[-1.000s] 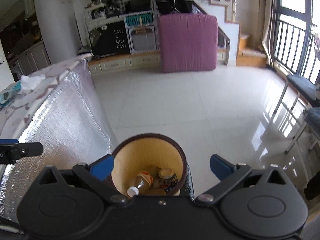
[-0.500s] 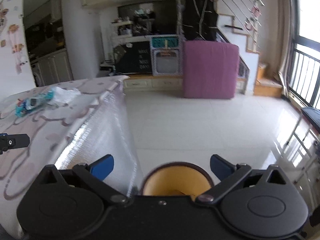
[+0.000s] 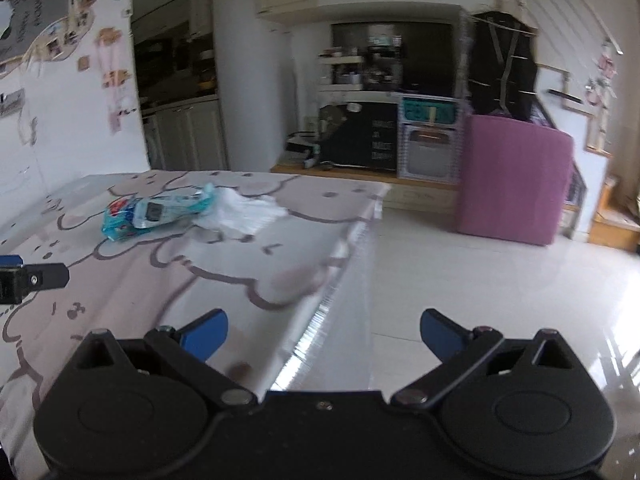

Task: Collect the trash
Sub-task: 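Move both tools back up over the bed toward the blue bag and tissue, then grasp the blue-and-white plastic bag with the left tool while the right tool grasps the white tissue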

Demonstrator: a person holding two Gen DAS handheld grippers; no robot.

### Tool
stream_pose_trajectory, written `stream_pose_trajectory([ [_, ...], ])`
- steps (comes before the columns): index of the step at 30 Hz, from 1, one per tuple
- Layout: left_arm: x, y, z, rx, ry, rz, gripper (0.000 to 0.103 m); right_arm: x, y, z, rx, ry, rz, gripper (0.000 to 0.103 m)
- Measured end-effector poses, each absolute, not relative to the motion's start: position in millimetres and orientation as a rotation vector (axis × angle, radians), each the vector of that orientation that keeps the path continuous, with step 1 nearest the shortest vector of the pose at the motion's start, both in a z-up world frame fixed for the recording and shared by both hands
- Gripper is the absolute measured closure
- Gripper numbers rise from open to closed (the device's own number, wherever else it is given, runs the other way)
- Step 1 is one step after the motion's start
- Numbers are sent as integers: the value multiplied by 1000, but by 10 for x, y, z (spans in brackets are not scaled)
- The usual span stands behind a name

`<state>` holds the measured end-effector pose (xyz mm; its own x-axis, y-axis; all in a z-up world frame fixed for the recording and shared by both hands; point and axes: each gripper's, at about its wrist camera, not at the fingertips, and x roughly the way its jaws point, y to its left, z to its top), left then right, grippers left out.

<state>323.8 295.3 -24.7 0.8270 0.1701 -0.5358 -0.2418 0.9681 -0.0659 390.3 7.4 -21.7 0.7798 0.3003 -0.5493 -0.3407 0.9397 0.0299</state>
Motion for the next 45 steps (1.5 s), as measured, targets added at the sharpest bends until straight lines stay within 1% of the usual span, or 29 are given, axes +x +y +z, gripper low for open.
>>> stream_pose_trajectory([
  [7,3725,3567,-419,-178,577,248,0,4454,660,-283,-93,588,410,0],
  [9,3860,3693,-423,-184,557,219,0,4598,794,-311,-113,573,425,0],
  [16,4458,4138,-367,-111,526,109,0,5230,1197,-398,-163,601,462,0],
  [22,5130,4501,-375,-88,557,9,0,5732,1528,-460,-203,618,502,0],
  [26,5607,4697,-464,-113,645,-85,0,5974,1736,-532,-228,644,549,0],
  [30,5955,4800,-653,-82,776,-161,0,6123,1904,-639,-274,665,600,0],
  [33,6011,4859,-797,-123,890,-236,0,6198,2008,-737,-308,684,619,0],
  [36,5904,4832,-852,-115,944,-307,0,6264,2057,-814,-320,706,618,1],
  [37,5855,4801,-861,-110,961,-333,0,6286,2064,-833,-319,714,618,2],
  [38,5809,4763,-867,-105,979,-357,0,6302,2070,-849,-319,722,619,9],
  [39,5756,4718,-868,-93,990,-373,0,6322,2075,-868,-319,730,619,12],
  [40,5704,4664,-865,-76,992,-377,0,6346,2080,-885,-320,739,619,13],
  [42,5643,4573,-874,-57,988,-340,0,6387,2078,-915,-316,753,616,20],
  [43,5628,4537,-876,-61,986,-298,0,6402,2070,-922,-305,761,616,21],
  [44,5621,4519,-875,-82,977,-265,2,6415,2062,-924,-289,767,620,25],
  [45,5608,4507,-873,-110,965,-235,2,6416,2053,-918,-275,770,615,34],
])
